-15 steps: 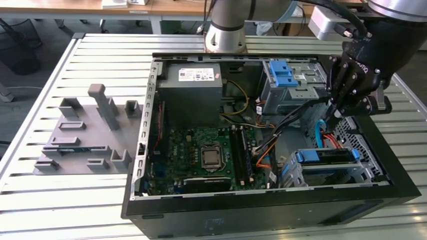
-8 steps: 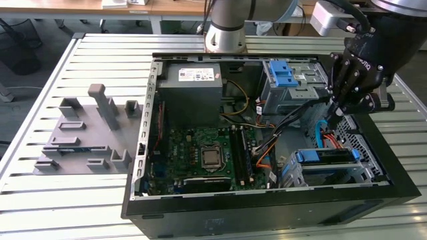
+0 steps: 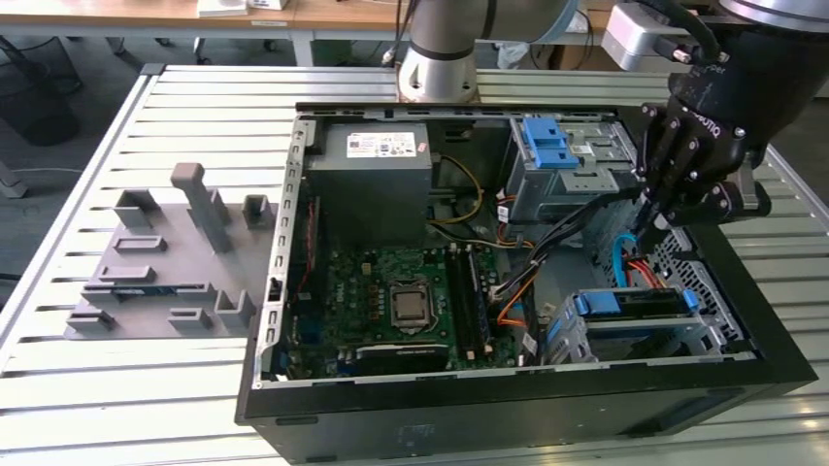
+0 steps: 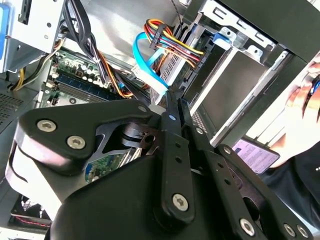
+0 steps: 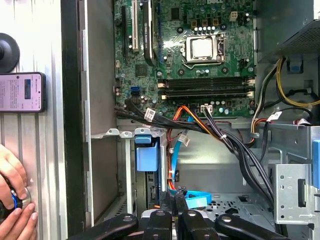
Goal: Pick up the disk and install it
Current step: 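Insert the second disk wire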
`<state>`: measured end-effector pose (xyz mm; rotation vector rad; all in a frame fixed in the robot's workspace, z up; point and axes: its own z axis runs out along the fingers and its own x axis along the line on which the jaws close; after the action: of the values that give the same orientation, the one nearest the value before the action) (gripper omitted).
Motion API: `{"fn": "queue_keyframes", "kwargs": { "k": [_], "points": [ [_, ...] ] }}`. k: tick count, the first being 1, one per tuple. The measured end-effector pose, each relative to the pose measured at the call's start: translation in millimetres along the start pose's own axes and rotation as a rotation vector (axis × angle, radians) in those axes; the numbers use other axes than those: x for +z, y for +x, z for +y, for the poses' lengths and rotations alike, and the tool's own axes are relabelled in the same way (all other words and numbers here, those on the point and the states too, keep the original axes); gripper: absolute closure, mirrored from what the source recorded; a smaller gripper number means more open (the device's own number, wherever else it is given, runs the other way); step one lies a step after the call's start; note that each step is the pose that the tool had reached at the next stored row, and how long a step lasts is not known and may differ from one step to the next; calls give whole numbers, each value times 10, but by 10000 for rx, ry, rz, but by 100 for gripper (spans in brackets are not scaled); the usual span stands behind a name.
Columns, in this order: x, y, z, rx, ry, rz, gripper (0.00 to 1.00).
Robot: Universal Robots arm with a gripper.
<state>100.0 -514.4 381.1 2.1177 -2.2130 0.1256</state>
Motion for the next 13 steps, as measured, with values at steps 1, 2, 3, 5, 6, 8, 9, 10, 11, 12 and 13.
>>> {"fn": "queue_keyframes", "kwargs": {
  "k": [1, 2, 3, 5, 6, 8, 9, 10, 11, 12, 13],
  "points": [
    [4, -1, -1, 0, 0, 13, 82],
    [10, -1, -4, -2, 1, 22, 82],
    [18, -2, -5, -1, 1, 29, 82],
    [32, -4, -8, -1, 1, 51, 82],
    [39, -5, -10, -2, 1, 63, 82],
    [55, -7, -12, -1, 3, 79, 82],
    [64, -8, -13, -1, 3, 80, 82],
    [72, -9, -14, -1, 3, 81, 82],
    [77, -9, -14, -1, 3, 83, 82],
    [83, -10, -14, -2, 3, 84, 82],
    [88, -11, -14, -2, 3, 86, 82]
  ]
}}
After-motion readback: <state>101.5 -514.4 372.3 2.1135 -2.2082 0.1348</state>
